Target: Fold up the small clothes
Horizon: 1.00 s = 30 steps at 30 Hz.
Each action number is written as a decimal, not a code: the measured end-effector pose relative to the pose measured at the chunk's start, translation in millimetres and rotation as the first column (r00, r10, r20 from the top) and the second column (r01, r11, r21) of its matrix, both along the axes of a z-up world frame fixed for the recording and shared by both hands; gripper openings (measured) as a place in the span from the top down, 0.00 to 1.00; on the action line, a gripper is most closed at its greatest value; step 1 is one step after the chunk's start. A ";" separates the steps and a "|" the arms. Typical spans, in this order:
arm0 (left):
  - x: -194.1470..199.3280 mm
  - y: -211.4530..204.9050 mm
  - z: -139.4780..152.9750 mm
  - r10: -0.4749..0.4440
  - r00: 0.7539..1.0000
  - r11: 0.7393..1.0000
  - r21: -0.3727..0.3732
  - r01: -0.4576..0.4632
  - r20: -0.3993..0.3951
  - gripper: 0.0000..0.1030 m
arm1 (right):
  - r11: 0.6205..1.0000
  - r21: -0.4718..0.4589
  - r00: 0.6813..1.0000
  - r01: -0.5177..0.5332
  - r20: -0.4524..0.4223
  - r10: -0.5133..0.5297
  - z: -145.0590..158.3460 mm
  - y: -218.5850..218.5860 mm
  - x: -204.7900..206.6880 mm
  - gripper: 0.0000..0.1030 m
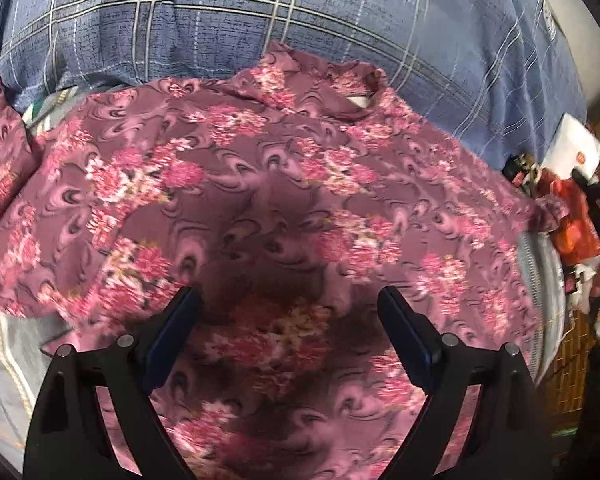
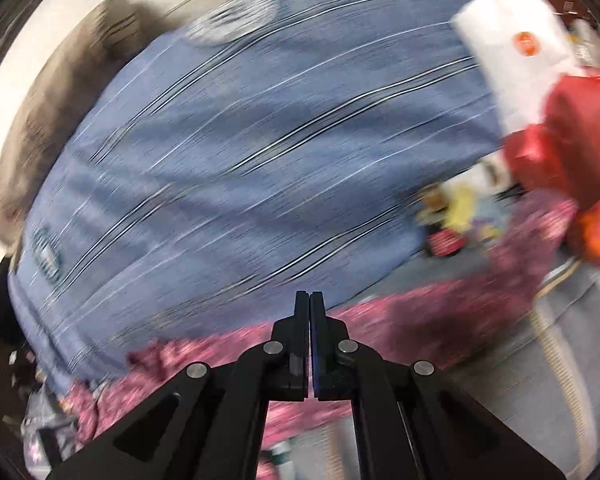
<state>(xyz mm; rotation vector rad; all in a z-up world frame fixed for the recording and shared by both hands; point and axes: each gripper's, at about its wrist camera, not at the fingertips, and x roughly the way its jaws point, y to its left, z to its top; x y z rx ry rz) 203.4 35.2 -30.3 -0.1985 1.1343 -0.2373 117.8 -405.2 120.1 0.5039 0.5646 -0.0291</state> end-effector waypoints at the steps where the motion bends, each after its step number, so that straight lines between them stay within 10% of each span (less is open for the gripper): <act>1: 0.2 2.1 0.4 0.000 1.000 1.000 -0.006 0.000 0.008 0.12 | 0.999 0.020 1.000 -0.031 0.007 0.031 -0.1 11.5 -0.2 1.00; 6: 0.9 15.9 -7.8 0.027 0.999 0.999 -0.031 -0.026 0.024 0.12 | 0.994 0.064 0.993 0.085 -0.082 -0.080 -29.4 12.8 -1.2 0.95; 11: 0.0 17.0 -8.3 0.013 0.999 0.999 -0.035 -0.011 0.049 0.11 | 0.916 0.117 0.919 0.382 -0.155 -0.364 -60.3 -71.1 -34.8 0.88; 14: -2.0 16.0 -8.6 0.004 0.998 1.000 -0.030 -0.002 0.063 0.09 | 0.825 0.243 0.860 0.510 -0.177 -0.479 -82.5 -120.2 -53.4 0.54; 18: -2.8 9.8 -11.0 -0.008 0.997 1.000 -0.004 0.008 0.081 0.03 | 0.751 0.384 0.840 0.537 -0.160 -0.519 -101.8 -156.6 -43.6 0.53; 22: -0.6 0.5 -14.2 -0.020 0.995 0.999 0.049 0.015 0.101 0.00 | 0.758 0.361 0.835 0.544 -0.138 -0.533 -101.9 -166.7 -16.8 0.44; 24: -0.7 -2.3 -15.0 -0.029 0.993 0.997 0.072 0.021 0.111 0.00 | 0.776 0.244 0.813 0.581 -0.188 -0.550 -98.7 -163.9 -2.4 0.49; 26: -0.6 -2.7 -14.4 -0.033 0.993 0.997 0.077 0.025 0.111 0.00 | 0.793 0.195 0.815 0.577 -0.196 -0.545 -97.2 -163.8 7.4 0.93; 30: 0.2 5.3 -10.3 -0.020 0.996 0.999 0.031 0.017 0.089 0.00 | 0.832 0.182 0.851 0.524 -0.079 -0.519 -72.7 -151.8 -0.5 0.94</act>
